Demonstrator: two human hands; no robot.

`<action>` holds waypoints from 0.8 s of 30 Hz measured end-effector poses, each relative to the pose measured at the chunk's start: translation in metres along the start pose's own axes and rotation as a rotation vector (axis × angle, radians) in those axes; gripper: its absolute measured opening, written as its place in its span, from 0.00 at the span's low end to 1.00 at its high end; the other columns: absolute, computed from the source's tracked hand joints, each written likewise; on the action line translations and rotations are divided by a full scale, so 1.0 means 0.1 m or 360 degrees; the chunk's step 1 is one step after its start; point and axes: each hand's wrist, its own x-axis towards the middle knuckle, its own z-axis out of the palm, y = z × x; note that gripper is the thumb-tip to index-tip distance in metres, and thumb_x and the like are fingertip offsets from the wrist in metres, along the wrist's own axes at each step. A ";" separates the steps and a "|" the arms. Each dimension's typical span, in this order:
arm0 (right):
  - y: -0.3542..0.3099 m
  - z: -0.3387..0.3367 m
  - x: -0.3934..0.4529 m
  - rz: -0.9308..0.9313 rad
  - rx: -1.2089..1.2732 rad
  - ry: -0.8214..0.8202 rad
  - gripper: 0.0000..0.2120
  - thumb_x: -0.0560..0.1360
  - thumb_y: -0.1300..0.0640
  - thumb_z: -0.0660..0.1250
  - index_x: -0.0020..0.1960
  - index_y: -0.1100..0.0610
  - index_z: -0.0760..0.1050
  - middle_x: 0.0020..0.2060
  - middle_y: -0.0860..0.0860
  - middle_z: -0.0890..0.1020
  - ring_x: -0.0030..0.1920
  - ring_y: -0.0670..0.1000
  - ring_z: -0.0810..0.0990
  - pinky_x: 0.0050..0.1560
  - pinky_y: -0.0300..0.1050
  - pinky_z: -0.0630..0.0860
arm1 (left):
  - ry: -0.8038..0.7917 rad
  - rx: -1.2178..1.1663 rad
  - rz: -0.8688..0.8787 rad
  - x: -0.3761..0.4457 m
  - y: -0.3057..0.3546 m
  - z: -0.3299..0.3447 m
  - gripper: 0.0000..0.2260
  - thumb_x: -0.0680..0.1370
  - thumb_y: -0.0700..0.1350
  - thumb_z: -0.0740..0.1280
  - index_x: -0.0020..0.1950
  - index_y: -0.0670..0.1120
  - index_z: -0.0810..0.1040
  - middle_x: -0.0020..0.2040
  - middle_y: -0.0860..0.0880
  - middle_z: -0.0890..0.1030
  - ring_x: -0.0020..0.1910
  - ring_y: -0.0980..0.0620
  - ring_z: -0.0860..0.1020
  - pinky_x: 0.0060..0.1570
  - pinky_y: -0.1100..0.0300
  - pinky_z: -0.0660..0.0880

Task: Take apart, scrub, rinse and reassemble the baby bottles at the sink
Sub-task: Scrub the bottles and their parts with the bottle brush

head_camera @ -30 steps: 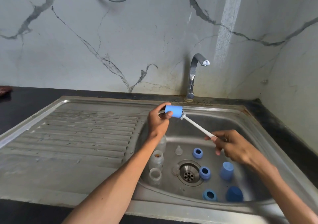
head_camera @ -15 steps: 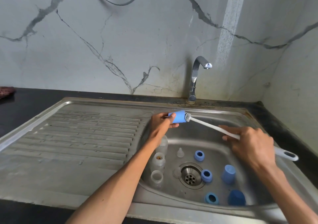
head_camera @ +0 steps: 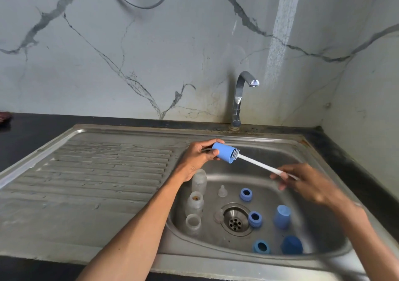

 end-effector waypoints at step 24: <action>-0.18 0.07 -0.09 0.0264 -0.0382 0.0675 0.14 0.74 0.37 0.69 0.49 0.46 0.83 0.32 0.47 0.78 0.35 0.49 0.77 0.35 0.42 0.67 | 0.0256 -0.0415 -0.0127 0.04 -0.03 -0.05 0.11 0.79 0.31 0.65 0.59 0.38 0.80 0.54 0.42 0.82 0.50 0.49 0.83 0.51 0.57 0.81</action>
